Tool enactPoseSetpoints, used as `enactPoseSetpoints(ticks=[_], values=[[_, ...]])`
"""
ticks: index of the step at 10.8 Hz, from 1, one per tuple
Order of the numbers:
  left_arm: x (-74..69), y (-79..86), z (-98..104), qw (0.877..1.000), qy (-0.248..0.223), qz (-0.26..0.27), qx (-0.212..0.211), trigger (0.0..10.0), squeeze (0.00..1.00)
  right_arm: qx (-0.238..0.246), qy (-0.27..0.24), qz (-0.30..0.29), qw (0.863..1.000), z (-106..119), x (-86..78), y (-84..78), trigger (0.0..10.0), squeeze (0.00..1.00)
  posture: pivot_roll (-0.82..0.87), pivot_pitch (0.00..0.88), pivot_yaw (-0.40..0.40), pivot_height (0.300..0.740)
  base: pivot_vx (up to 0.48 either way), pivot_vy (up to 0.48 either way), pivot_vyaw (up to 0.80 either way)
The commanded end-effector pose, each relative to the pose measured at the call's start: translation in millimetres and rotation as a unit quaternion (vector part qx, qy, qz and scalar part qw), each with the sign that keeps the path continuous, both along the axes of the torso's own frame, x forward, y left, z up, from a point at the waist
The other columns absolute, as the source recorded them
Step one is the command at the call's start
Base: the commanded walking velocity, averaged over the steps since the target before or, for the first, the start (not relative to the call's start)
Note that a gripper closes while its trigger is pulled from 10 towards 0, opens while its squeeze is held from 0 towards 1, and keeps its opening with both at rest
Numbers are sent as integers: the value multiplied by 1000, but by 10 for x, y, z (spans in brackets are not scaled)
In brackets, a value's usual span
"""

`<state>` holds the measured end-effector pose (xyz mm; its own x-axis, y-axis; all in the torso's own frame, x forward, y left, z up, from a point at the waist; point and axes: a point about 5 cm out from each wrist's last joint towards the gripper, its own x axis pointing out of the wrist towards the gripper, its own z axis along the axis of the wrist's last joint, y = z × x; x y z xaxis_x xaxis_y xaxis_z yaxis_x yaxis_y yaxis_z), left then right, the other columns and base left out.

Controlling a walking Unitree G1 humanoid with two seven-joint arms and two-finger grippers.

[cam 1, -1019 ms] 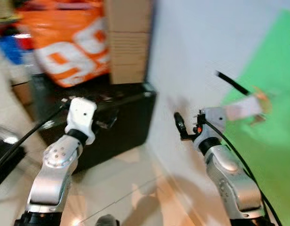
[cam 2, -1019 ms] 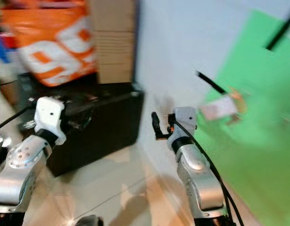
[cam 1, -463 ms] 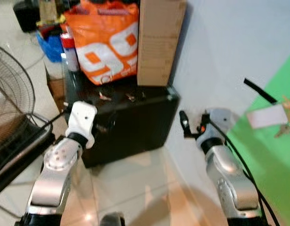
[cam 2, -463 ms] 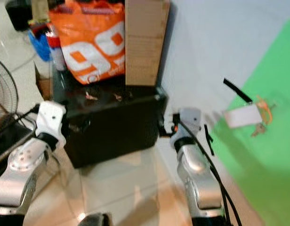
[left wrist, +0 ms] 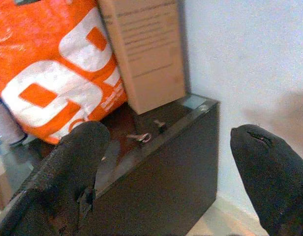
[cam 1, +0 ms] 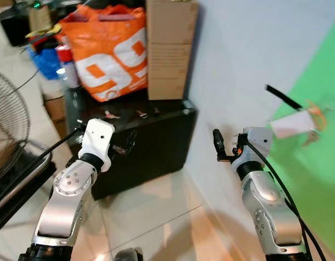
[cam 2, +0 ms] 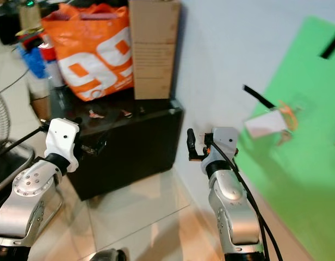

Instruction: Hang keys on a hook

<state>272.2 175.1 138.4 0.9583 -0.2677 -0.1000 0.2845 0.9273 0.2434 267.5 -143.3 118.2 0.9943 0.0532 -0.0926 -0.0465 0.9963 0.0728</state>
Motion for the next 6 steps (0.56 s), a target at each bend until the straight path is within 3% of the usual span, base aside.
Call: enactPoseSetpoints(ticks=[1,2,4,6], values=[[27,-13,34,1000,-6,-5,7,10000,0,-23,-8,3,1000,1,18,-13,10000,1000,4,0,-39,740,300,0,0],[30,-8,35,1000,-5,-5,7,10000,0,-22,-10,11,1000,3,20,2,10000,1000,8,0,-41,740,300,0,0],[37,8,39,1000,-6,-3,9,10000,0,-16,-17,-4,1000,11,37,-13,10000,1000,10,0,-41,740,304,0,784],[42,19,39,1000,-6,-2,10,10000,0,-21,-12,-8,1000,13,47,-24,10000,1000,10,0,-40,740,306,0,0]])
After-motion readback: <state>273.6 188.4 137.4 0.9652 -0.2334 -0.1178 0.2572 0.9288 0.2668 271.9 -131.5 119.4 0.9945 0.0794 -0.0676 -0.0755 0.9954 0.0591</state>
